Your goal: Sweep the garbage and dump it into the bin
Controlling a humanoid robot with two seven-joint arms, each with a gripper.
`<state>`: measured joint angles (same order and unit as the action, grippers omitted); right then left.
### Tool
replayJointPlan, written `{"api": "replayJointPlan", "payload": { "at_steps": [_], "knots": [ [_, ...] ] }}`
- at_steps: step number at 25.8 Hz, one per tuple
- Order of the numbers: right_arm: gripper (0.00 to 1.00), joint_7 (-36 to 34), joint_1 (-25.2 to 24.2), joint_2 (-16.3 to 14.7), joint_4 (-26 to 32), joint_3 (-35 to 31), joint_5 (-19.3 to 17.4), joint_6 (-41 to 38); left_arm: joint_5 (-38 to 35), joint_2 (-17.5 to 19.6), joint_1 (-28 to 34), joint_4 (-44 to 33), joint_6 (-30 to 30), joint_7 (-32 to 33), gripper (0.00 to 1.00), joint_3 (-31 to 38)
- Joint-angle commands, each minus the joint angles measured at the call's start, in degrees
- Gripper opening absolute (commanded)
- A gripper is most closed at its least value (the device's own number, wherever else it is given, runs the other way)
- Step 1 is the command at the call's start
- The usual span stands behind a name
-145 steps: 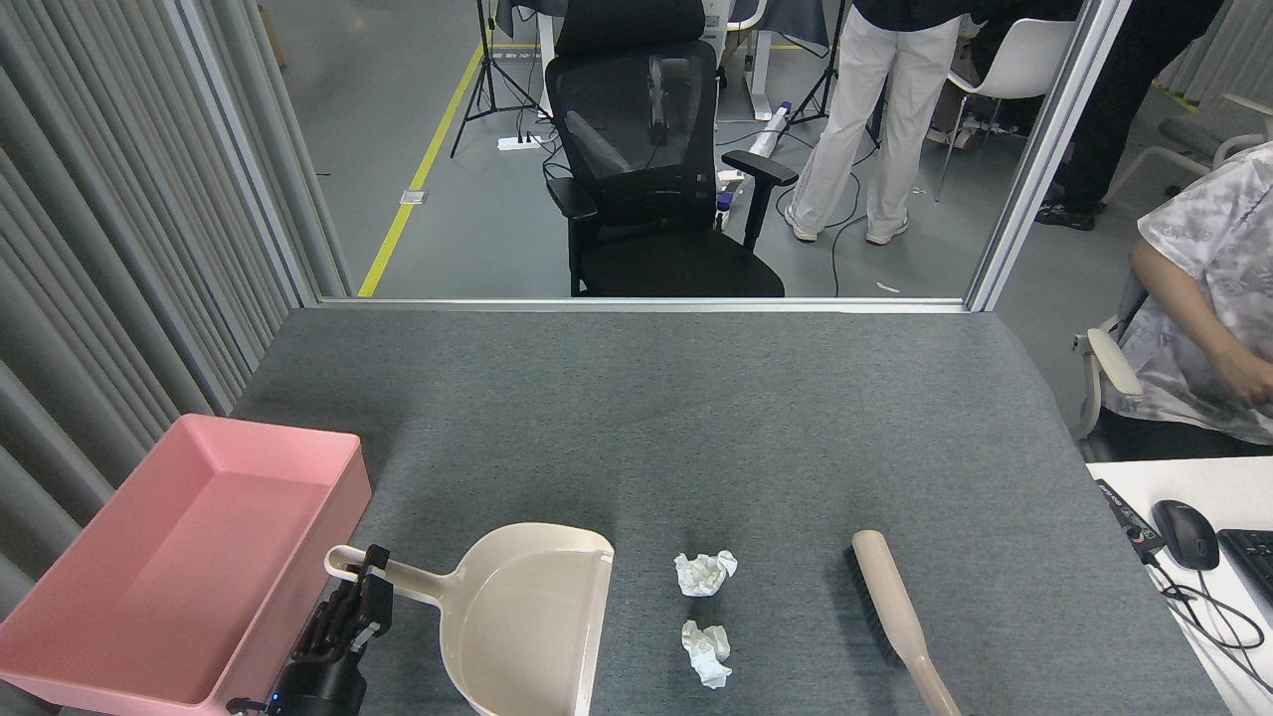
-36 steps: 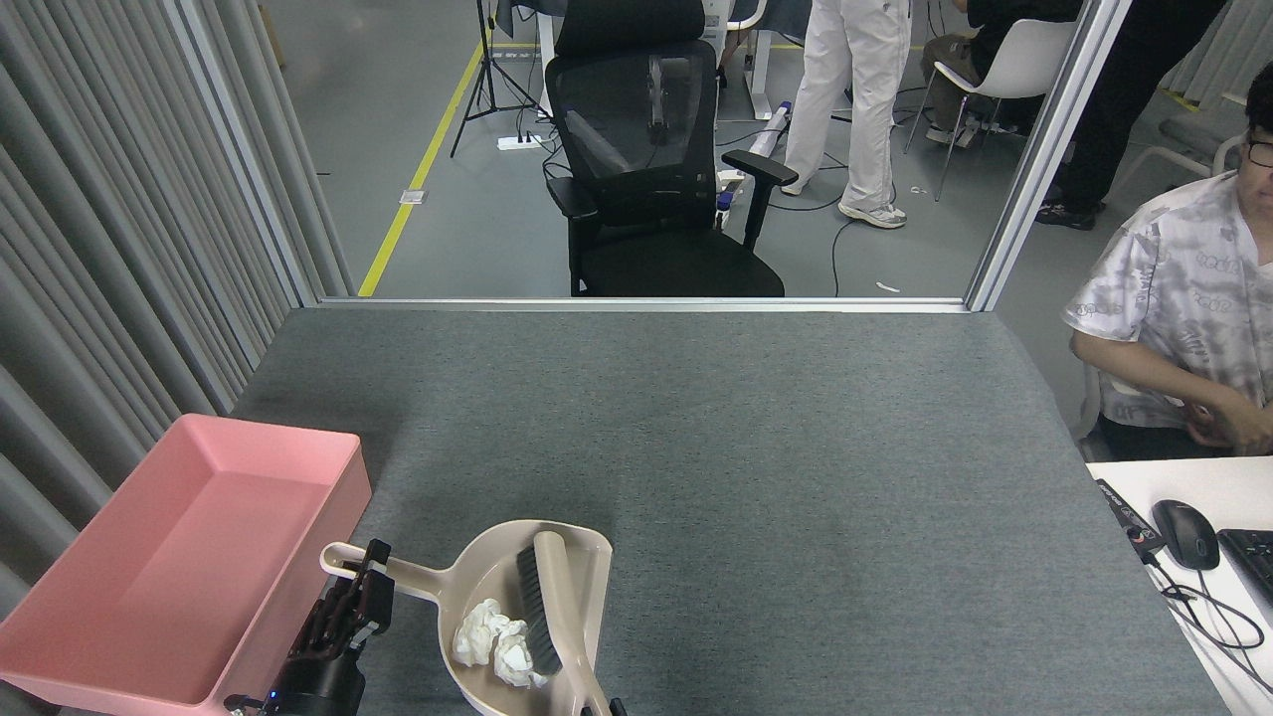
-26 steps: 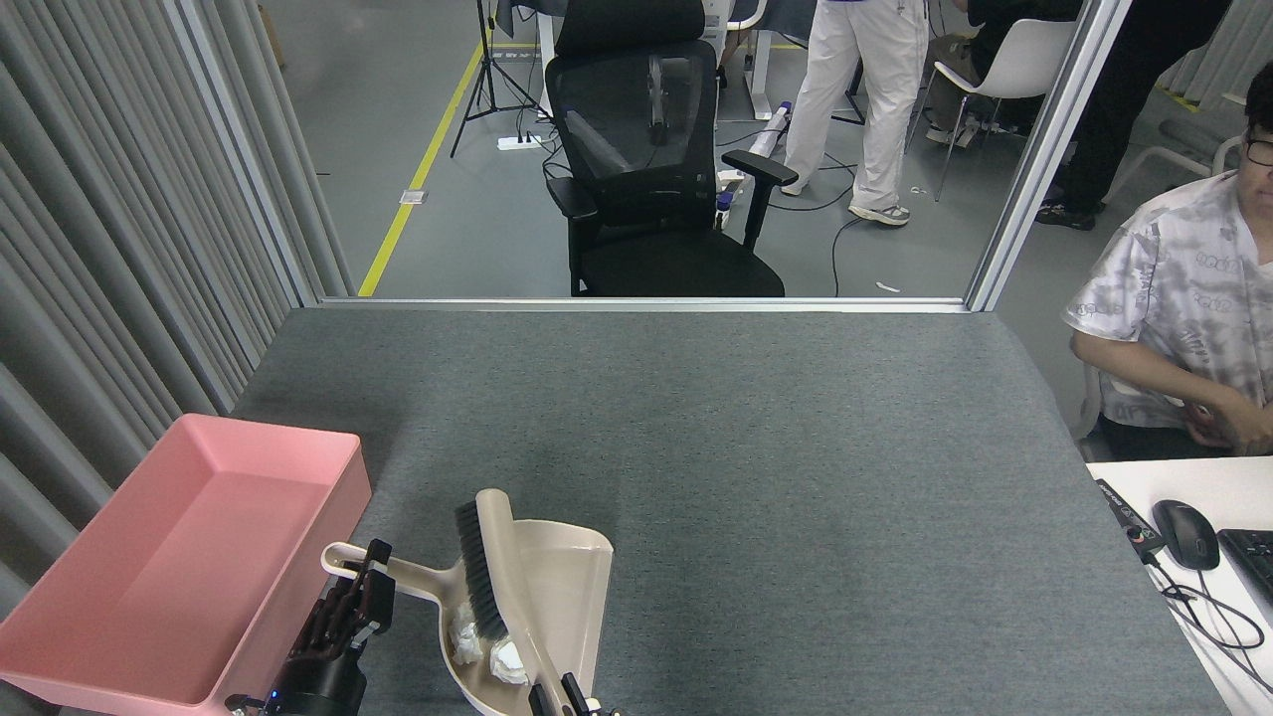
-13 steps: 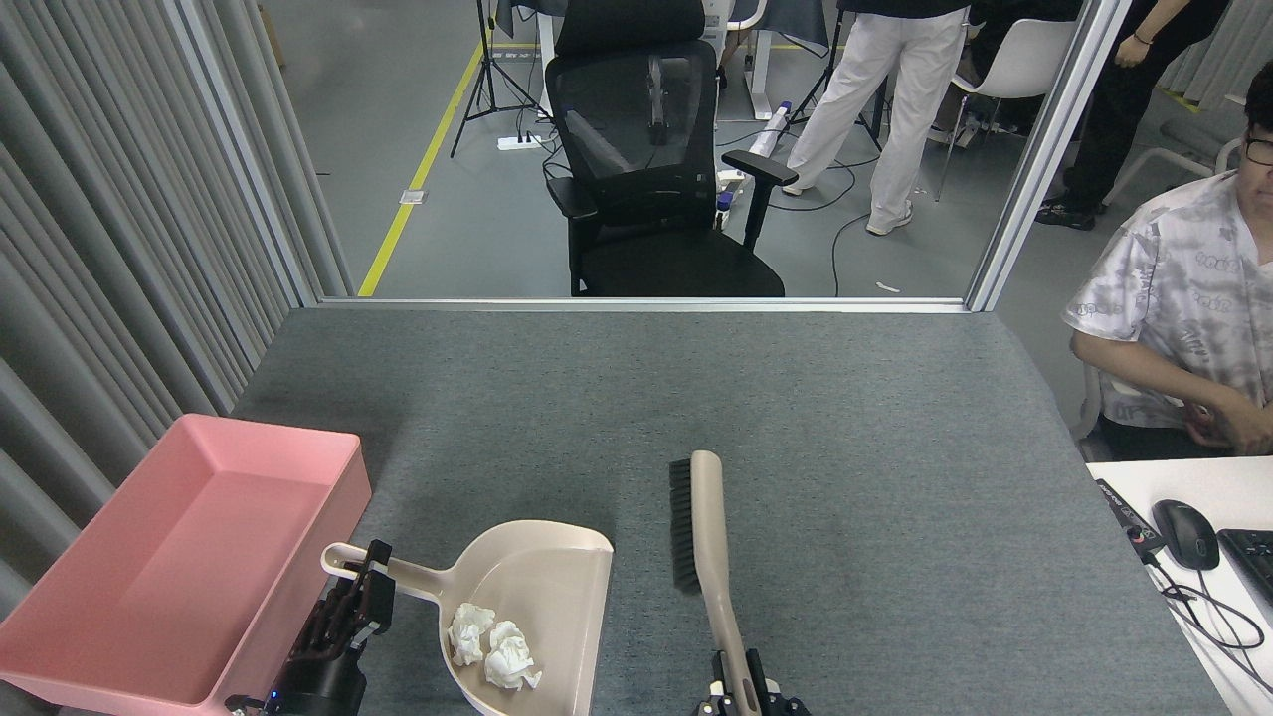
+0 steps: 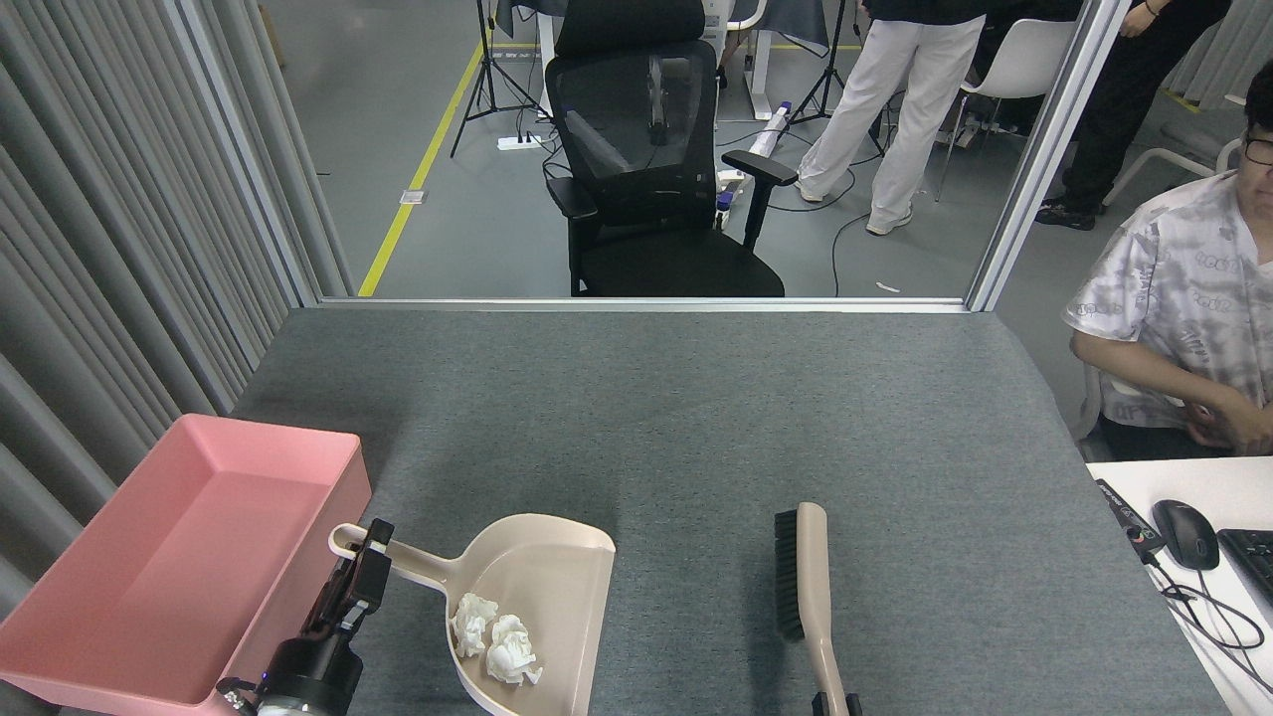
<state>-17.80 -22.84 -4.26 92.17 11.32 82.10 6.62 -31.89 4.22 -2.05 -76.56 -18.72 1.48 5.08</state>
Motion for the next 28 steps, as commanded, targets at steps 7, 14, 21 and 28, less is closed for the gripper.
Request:
{"api": "replayJointPlan", "payload": {
  "at_steps": [7,14,21,28],
  "knots": [
    [0.0,-0.13,-0.19,-0.13,-0.5,-0.07,-0.01,-0.11,2.72,0.09,1.97,-3.68,0.79,0.63,0.42,-0.07],
    [0.0,-0.22,-0.19,-0.04,-0.58,-0.07,-0.01,-0.02,-3.35,-0.17,2.58,-2.72,-0.88,-1.39,0.0,-0.59],
    [0.0,-0.4,-0.19,-0.13,-0.67,-0.16,-0.01,-0.02,-5.2,-0.26,2.23,-2.28,-1.41,-3.94,0.0,-0.59],
    [0.0,-0.48,-0.19,-0.04,-1.29,-0.16,-0.01,0.06,-8.97,-0.17,2.67,-2.28,-1.94,-7.45,0.0,-1.47]
  ]
}}
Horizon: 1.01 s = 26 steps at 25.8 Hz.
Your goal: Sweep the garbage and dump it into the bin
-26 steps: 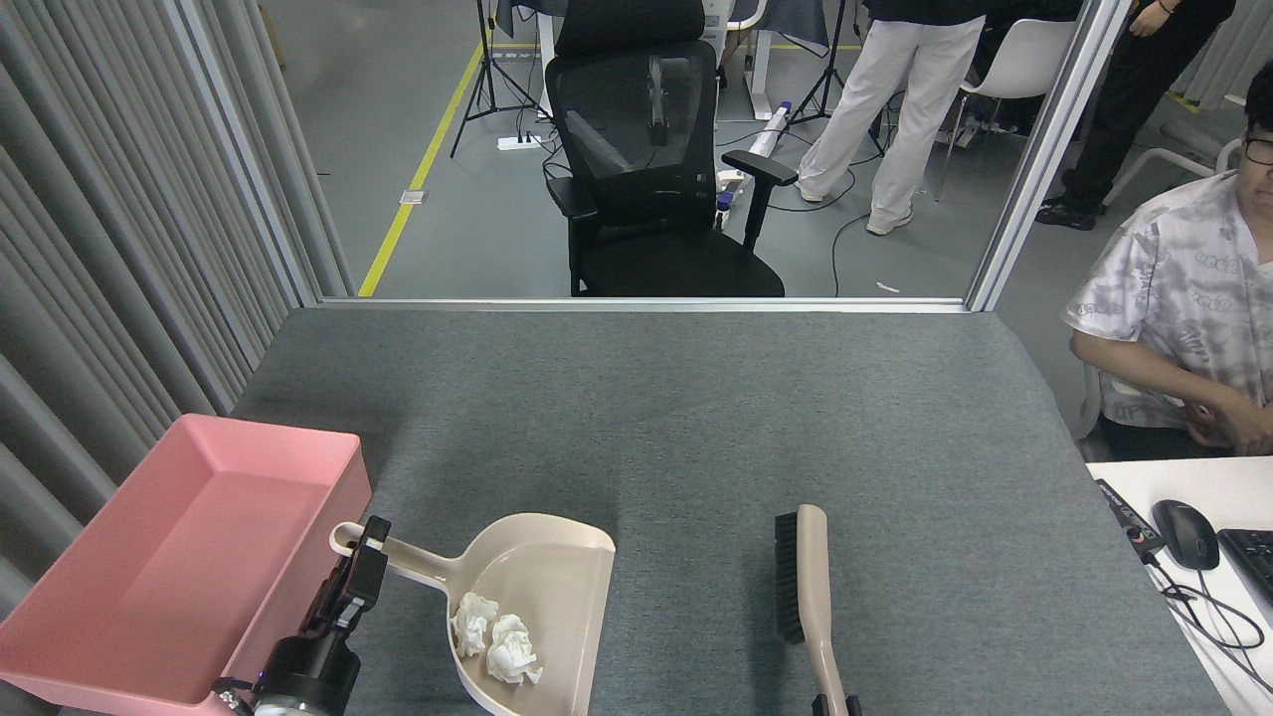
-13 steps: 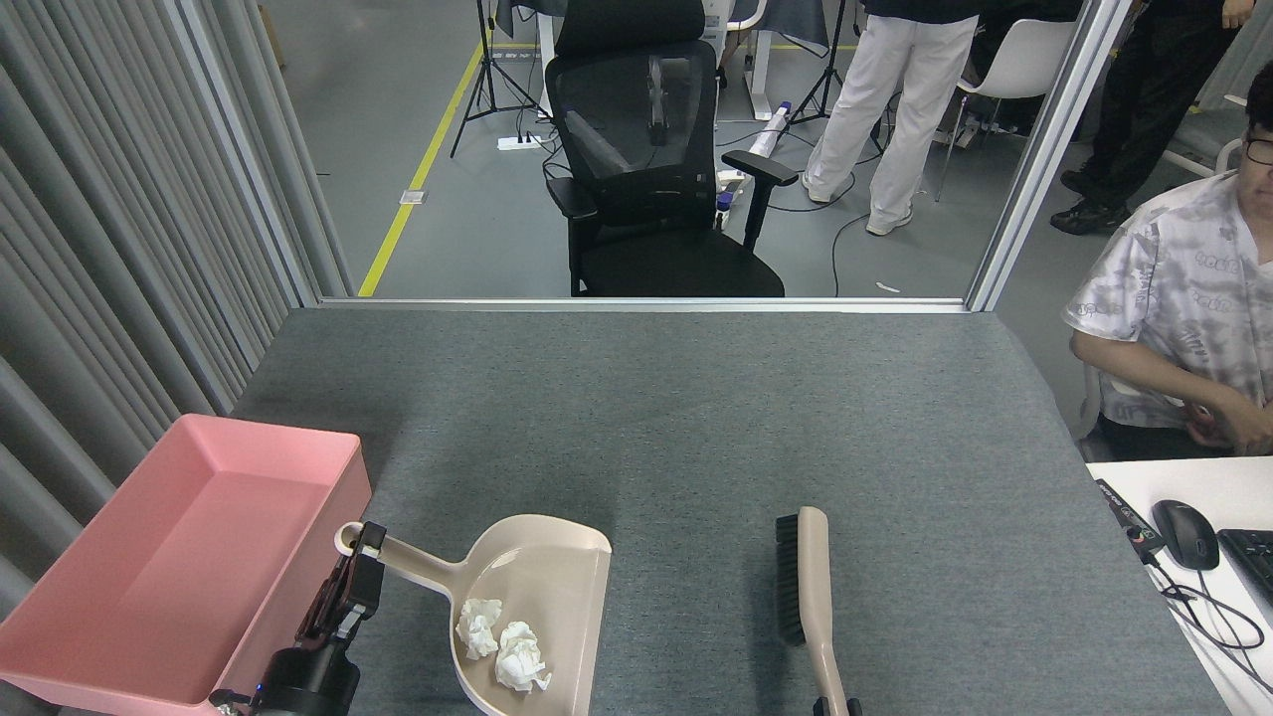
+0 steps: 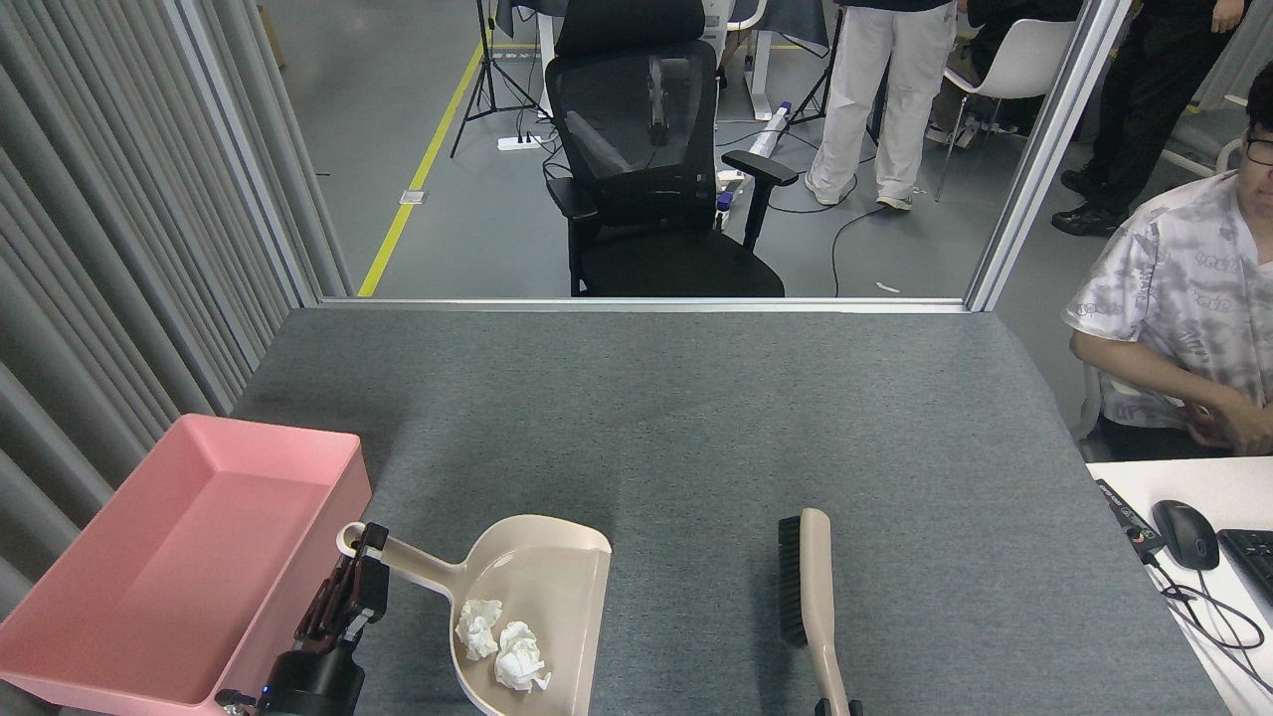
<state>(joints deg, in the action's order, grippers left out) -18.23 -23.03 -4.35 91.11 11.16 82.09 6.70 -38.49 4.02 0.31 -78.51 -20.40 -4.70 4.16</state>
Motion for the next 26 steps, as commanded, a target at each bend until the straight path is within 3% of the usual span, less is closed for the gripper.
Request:
{"api": "replayJointPlan", "payload": {
  "at_steps": [1,8,13,18,26],
  "knots": [
    [0.0,-0.05,0.0,-0.04,-0.32,0.0,0.0,-0.02,-3.0,0.02,0.31,-0.42,-0.34,-1.36,0.0,-0.56],
    [0.0,-0.05,0.0,0.04,-0.76,-0.09,0.0,-0.02,-2.12,0.02,0.22,-3.06,-0.34,-0.31,0.0,-0.47],
    [0.0,0.04,0.0,0.04,-1.11,-0.09,0.0,0.07,5.26,0.2,0.31,-3.06,-1.66,4.35,0.0,-0.47],
    [0.0,0.04,0.0,0.04,-1.2,0.0,0.0,0.16,7.81,0.46,-0.48,-2.09,-1.4,6.81,0.0,-0.47],
    [0.0,0.13,0.09,0.04,-1.2,0.0,0.0,0.24,8.25,0.02,-1.1,0.63,1.33,8.22,0.0,-0.47]
  ]
}}
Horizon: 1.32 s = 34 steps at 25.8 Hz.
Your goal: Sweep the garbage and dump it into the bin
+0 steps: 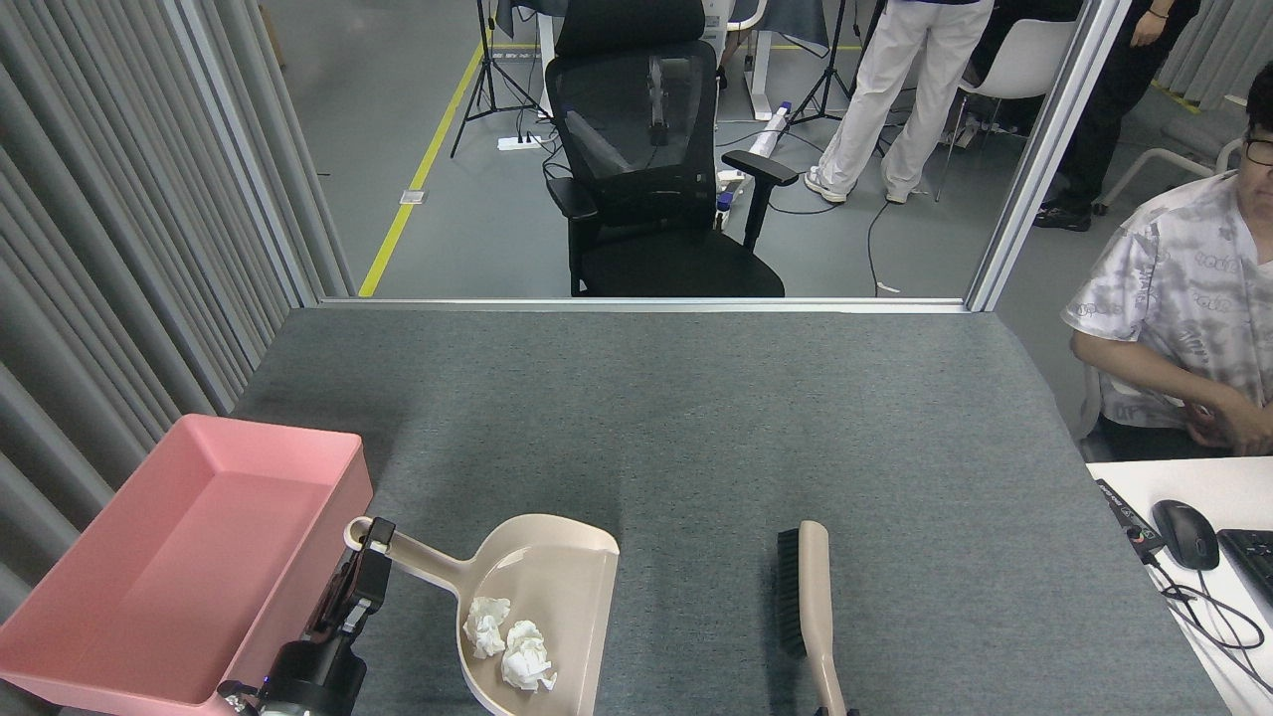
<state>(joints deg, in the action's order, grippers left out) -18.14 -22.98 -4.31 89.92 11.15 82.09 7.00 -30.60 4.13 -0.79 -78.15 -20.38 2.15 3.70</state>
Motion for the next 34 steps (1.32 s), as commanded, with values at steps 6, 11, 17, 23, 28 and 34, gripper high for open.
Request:
{"api": "replayJointPlan", "payload": {
  "at_steps": [6,11,17,23,28,34],
  "knots": [
    [0.0,0.13,0.04,0.0,-0.18,-0.08,0.09,-0.05,9.06,-0.18,0.0,1.59,1.75,2.94,0.0,-0.09],
    [0.0,0.39,-0.05,0.0,-0.88,0.1,0.18,0.04,12.84,-0.09,0.09,0.8,1.84,3.21,0.0,0.17],
    [0.0,0.65,-0.05,0.0,-1.23,0.27,0.44,0.04,19.61,1.58,0.09,-1.22,3.95,3.38,0.0,0.87],
    [0.0,0.74,-0.75,-0.09,-1.41,0.54,0.62,0.3,23.3,2.02,0.26,-3.77,6.23,4.35,0.0,3.16],
    [0.0,1.01,-0.75,-0.09,-2.29,0.63,0.7,0.39,28.49,3.95,0.0,-4.65,7.2,5.49,0.0,7.82],
    [0.0,1.18,-0.67,-0.09,-2.73,0.89,0.88,0.48,31.56,8.79,0.0,-5.44,7.38,5.67,0.0,11.33]
  ]
}}
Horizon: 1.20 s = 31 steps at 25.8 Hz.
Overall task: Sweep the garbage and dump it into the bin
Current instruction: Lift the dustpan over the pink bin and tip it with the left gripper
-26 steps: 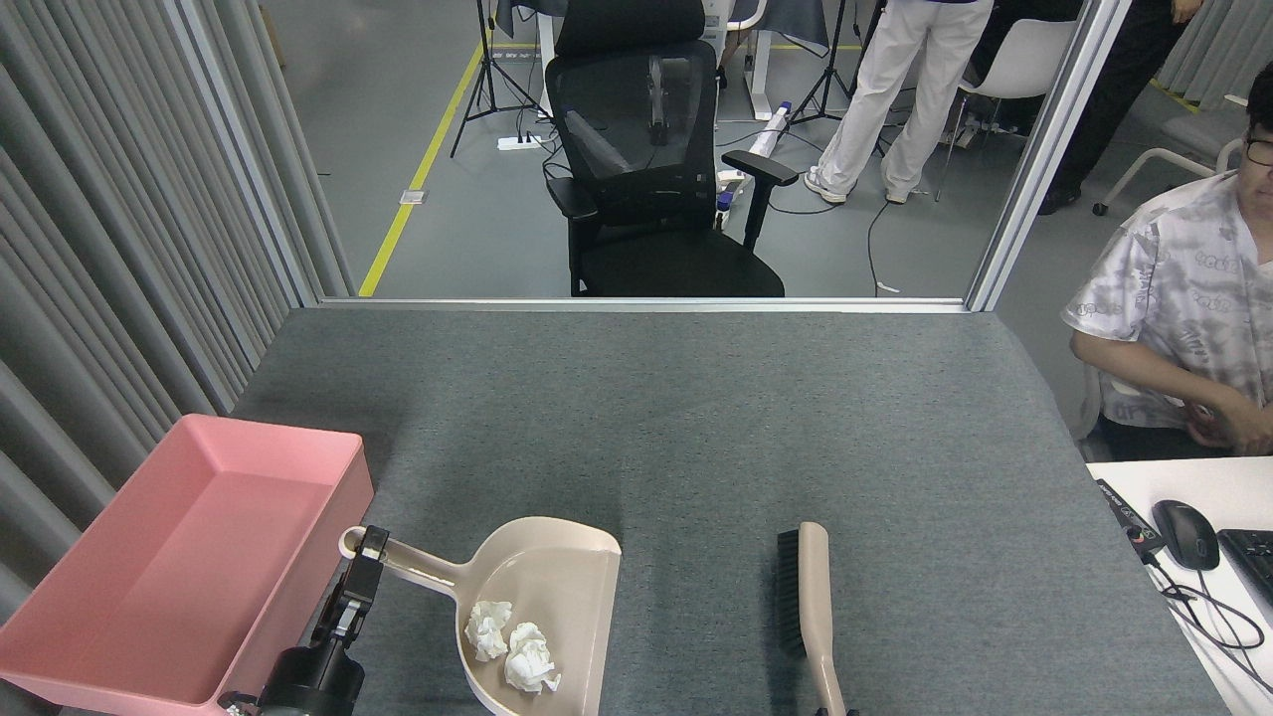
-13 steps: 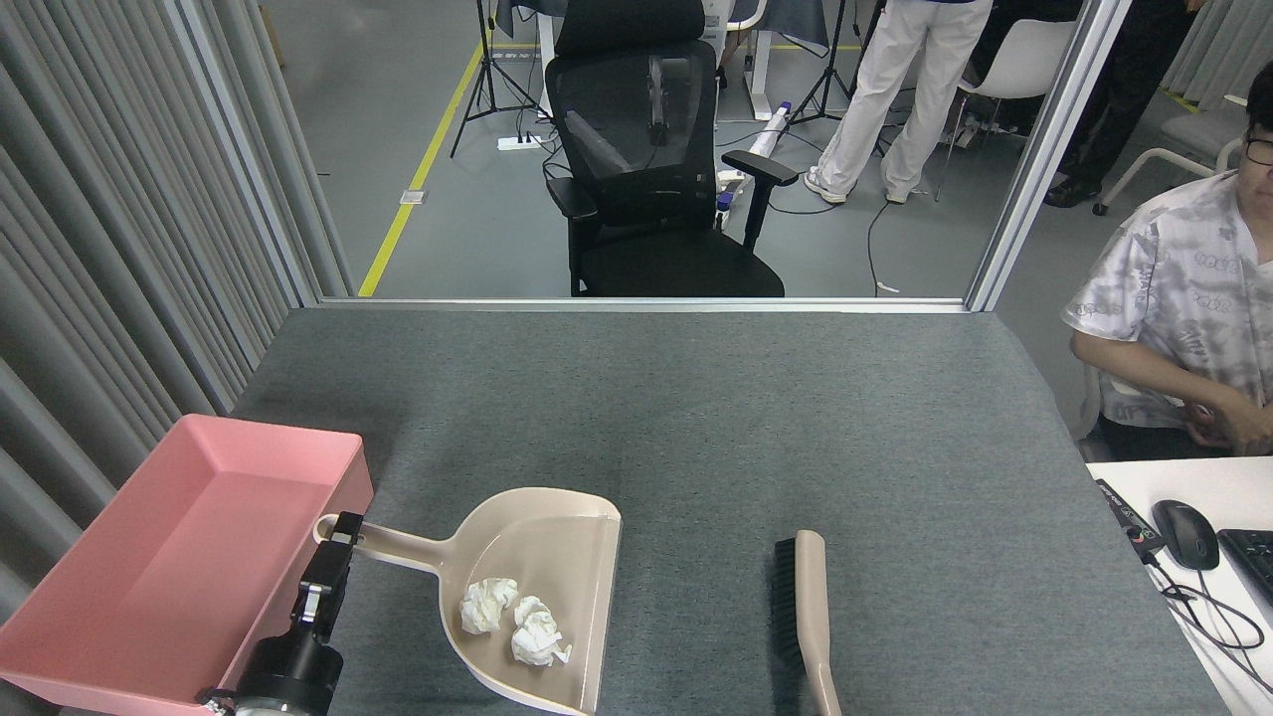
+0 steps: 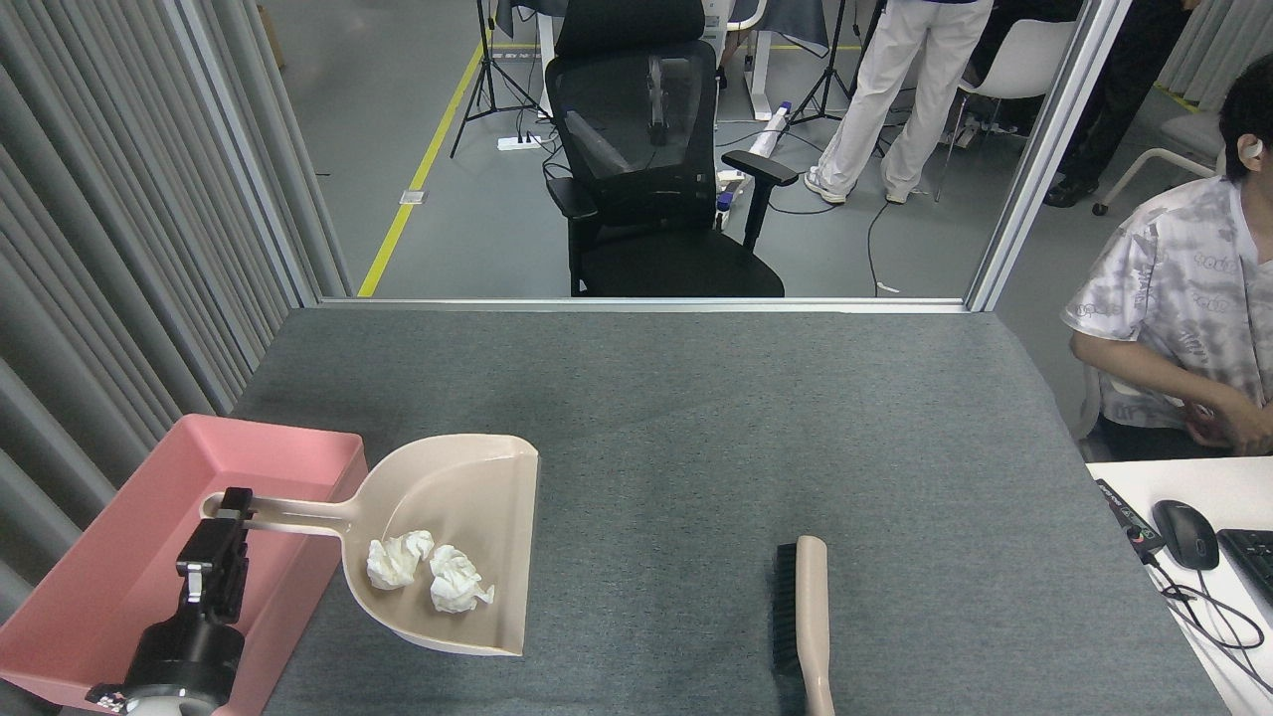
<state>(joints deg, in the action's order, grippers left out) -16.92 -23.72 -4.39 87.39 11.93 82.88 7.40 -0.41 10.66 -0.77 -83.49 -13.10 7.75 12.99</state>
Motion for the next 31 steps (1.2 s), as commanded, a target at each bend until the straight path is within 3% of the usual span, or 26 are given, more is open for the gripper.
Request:
{"api": "replayJointPlan", "payload": {
  "at_steps": [1,13,23,25,29,31],
  "knots": [
    [0.0,0.05,0.07,0.0,-0.29,0.2,0.09,0.07,2.17,3.49,-0.19,0.08,0.09,0.33,0.0,2.57],
    [0.0,1.02,0.51,0.26,-0.56,3.98,0.09,2.09,12.63,20.1,-3.36,10.72,0.01,1.92,0.0,10.39],
    [0.0,0.84,0.6,0.26,-0.91,4.42,0.0,2.36,12.37,31.35,-8.63,26.18,-6.41,1.83,0.0,10.3],
    [0.0,0.75,0.6,0.26,-1.0,4.42,0.0,2.36,10.7,32.75,-8.98,28.91,-9.05,1.3,0.0,10.04],
    [0.0,0.75,0.6,0.35,-1.0,4.6,0.0,2.36,-2.22,32.84,-9.24,30.14,-12.74,0.86,0.0,10.13],
    [0.0,0.75,0.6,0.35,-1.0,4.6,0.0,2.36,-5.04,32.67,-9.24,30.05,-14.23,0.51,0.0,10.13]
  ]
}}
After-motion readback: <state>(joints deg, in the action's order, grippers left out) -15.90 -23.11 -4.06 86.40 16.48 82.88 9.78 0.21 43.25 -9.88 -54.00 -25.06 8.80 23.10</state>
